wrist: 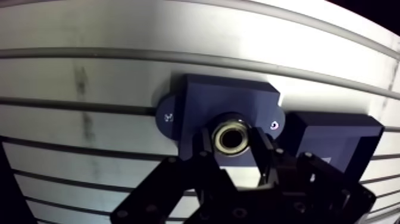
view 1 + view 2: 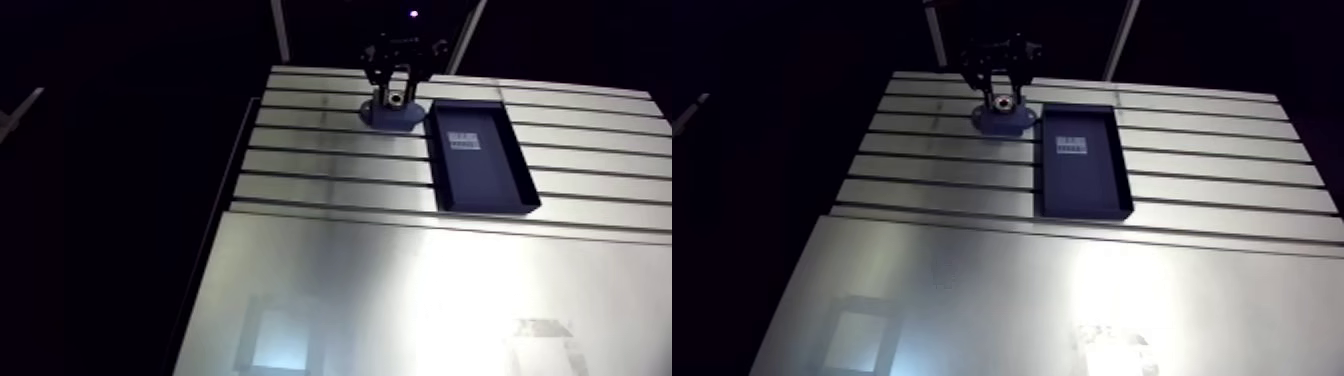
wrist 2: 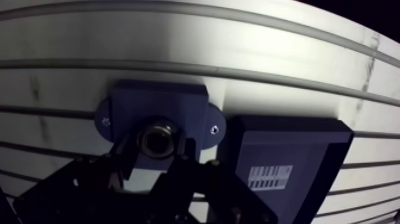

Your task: Pick up the bearing and press it into the housing until flush.

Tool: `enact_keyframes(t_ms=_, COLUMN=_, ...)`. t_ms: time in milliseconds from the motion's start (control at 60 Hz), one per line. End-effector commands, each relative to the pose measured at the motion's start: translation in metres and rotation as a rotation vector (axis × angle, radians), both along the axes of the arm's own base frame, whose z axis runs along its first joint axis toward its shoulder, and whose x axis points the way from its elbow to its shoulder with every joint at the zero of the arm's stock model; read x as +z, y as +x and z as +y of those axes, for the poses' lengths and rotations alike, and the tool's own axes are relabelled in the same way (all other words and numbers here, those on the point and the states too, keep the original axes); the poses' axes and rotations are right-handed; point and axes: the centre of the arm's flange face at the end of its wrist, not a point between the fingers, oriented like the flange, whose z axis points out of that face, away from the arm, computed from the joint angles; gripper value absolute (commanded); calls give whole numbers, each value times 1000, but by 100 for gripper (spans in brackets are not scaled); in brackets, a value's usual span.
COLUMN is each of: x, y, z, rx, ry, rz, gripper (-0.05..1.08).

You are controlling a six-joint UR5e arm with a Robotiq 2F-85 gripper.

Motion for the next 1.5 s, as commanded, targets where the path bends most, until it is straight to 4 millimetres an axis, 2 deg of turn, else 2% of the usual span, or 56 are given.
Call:
enact_keyframes(t_ms=17, x=-1, y=0, z=0, rx=0, ry=0, rz=0, gripper=80)
enact_keyframes(t_ms=1267, x=-6, y=-1, z=0, rx=7, ry=1, rz=-9, gripper=79)
enact_keyframes(t_ms=1300, x=-6, y=-1, z=0, rx=7, ry=1, rz=-9, gripper=76)
enact_keyframes(t_ms=1317, x=-5, y=-1, z=0, rx=7, ry=1, rz=-7, gripper=57)
enact_keyframes(t_ms=1333, x=-5, y=-1, z=0, rx=7, ry=1, rz=-7, gripper=57)
enact_keyframes(t_ms=1350, x=-5, y=-1, z=0, rx=7, ry=1, rz=-7, gripper=22)
enact_keyframes(t_ms=1367, x=-5, y=-1, z=0, rx=7, ry=1, rz=-7, gripper=22)
enact_keyframes(t_ms=1383, x=-4, y=-1, z=0, rx=9, ry=0, rz=-6, gripper=3)
enact_keyframes(t_ms=1500, x=3, y=0, z=-2, rx=21, ry=-4, rz=5, gripper=1)
